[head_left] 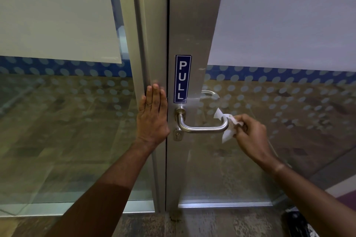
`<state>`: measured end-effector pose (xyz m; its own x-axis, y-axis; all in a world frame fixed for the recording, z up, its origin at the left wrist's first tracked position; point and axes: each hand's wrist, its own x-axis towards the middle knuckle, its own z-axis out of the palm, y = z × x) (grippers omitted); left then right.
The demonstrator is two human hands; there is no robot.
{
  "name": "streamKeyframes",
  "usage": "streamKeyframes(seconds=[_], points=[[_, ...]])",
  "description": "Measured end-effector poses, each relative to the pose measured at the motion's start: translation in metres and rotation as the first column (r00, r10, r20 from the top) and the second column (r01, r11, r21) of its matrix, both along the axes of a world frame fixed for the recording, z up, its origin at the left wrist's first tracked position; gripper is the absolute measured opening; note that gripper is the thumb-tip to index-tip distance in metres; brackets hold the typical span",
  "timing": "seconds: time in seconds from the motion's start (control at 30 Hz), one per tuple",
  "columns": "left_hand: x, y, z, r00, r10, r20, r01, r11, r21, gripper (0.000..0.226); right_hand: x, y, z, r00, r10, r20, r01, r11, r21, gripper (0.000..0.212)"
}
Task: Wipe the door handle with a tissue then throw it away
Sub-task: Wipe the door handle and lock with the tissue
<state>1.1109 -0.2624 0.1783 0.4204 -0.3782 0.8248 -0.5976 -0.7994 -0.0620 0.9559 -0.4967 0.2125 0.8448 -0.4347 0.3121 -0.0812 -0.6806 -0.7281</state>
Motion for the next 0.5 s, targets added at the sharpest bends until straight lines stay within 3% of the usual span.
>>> streamKeyframes(seconds=[0.2,0.37,0.5], points=[[-0.001,0.0,0.0,1.0,-0.016,0.01,0.016,1.0,0.007,0.111,0.002,0.012,0.021,0.977,-0.027,0.211,0.024,1.0,0.016,0.033],[0.0,0.0,-0.001,0.999,-0.029,0.025,0.029,1.0,0.002,0.103,-0.001,0.024,0.042,0.984,-0.018,0.179,0.031,0.997,-0.072,0.026],[-0.001,0.0,-0.001,0.998,-0.058,0.017,0.059,0.998,-0.017,0.094,-0.004,0.041,0.057,0.975,0.125,0.182,-0.093,0.98,-0.177,0.013]])
